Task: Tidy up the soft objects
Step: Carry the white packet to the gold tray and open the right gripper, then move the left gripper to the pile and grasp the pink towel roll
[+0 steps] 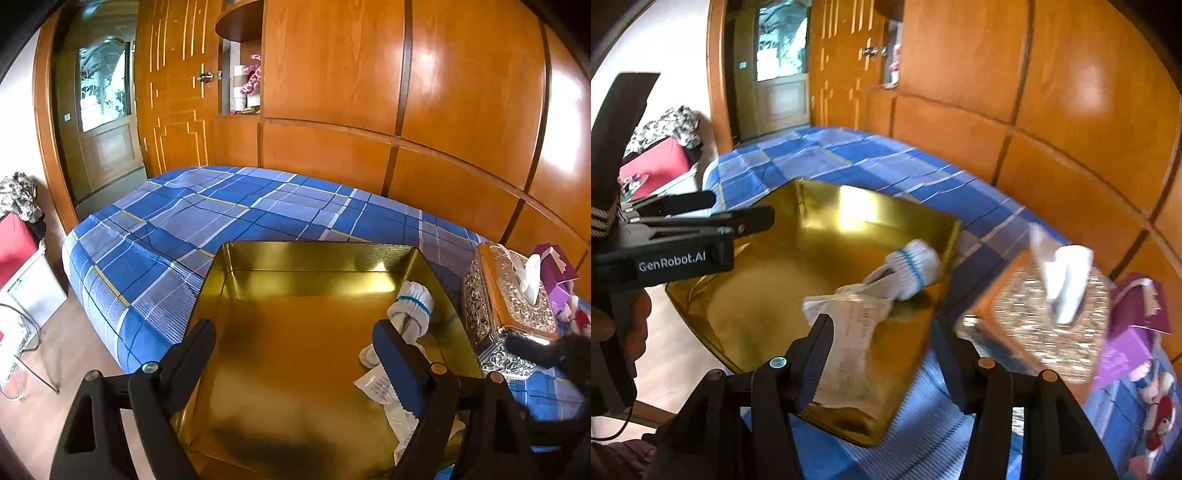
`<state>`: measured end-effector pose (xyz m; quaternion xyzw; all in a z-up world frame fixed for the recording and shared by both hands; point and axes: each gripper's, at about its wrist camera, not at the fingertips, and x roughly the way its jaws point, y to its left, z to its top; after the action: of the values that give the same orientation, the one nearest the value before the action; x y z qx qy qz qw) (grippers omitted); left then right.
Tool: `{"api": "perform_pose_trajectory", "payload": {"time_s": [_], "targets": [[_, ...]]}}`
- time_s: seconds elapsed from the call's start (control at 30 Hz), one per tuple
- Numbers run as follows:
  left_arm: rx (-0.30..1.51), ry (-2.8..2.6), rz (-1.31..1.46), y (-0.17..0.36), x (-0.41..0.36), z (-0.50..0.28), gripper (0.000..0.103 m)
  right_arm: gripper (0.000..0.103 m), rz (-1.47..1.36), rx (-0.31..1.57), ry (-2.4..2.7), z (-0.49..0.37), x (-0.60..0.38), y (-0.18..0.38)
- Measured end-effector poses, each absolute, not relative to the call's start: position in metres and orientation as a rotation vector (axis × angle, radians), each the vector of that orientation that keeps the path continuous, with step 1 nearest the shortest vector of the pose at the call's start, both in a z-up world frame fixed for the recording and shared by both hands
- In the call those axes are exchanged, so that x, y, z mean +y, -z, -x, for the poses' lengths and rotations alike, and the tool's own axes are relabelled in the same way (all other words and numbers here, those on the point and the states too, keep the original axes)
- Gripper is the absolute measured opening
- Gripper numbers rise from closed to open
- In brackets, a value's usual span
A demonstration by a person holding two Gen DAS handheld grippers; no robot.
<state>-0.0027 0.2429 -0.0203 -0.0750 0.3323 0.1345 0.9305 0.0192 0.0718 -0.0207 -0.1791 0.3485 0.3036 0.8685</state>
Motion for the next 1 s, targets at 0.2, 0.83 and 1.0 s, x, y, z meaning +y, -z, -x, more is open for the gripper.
{"api": "perform_pose_trajectory", "payload": {"time_s": [0.2, 0.83, 1.0], "targets": [[0.672, -0.247, 0.124, 0.018, 0.231, 0.004, 0.087, 0.055, 0.321, 0.677, -0.529, -0.023, 0.029, 0.000], [0.633, -0.102, -0.001, 0.007, 0.171, 0.009, 0.087, 0.056, 0.041, 0.634, -0.009, -0.066, -0.184, -0.031], [0.622, -0.041, -0.048, 0.001, 0.147, 0.014, 0.087, 0.071, -0.029, 0.610, 0.143, -0.073, -0.245, -0.033]]}}
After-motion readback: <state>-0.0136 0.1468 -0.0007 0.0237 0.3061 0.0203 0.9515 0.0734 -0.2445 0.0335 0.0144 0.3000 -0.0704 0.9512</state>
